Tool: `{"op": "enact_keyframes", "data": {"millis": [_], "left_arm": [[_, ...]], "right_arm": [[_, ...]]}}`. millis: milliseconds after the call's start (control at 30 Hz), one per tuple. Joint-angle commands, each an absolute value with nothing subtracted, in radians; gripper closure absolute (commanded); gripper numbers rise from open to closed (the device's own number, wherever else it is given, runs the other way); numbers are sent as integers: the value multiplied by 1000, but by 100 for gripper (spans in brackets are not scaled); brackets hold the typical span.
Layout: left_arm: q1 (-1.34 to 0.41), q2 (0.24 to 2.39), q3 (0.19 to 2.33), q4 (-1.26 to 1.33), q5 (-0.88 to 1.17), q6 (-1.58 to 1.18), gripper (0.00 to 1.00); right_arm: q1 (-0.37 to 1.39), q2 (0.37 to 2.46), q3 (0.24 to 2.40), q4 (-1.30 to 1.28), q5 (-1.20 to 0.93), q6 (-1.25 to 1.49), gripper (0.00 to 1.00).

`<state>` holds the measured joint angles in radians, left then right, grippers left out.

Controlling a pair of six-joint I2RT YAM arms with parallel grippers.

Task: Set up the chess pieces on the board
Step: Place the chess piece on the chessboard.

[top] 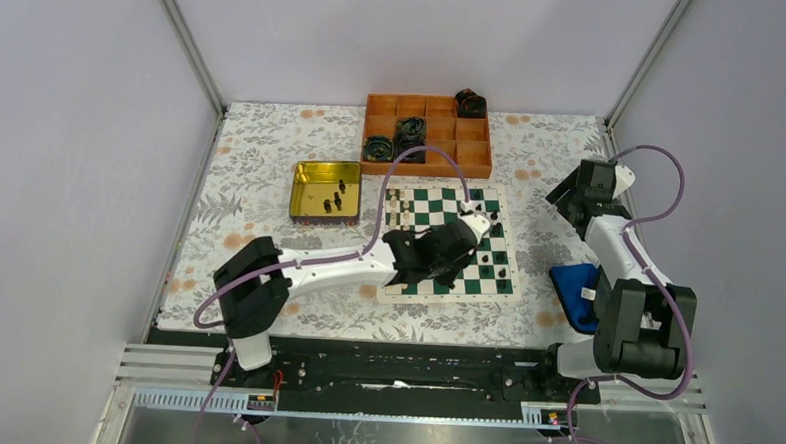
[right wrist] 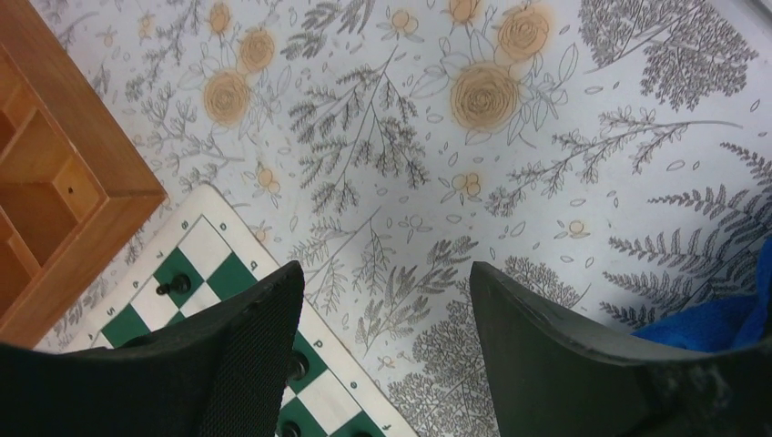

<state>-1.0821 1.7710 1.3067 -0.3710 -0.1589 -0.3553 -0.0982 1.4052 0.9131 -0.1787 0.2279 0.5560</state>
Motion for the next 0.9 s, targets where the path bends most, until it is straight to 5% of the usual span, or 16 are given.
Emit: {"op": "enact_keyframes", "data": {"millis": [0, 867], "left_arm": [[-1118, 1796, 1327, -280, -168, -316, 100], [-1174, 2090, 1602, -282, -149, -289, 100]], "right_arm": [[-124, 1433, 992, -175, 262, 572, 26], [-226, 1472, 1035, -160, 188, 580, 25]]}}
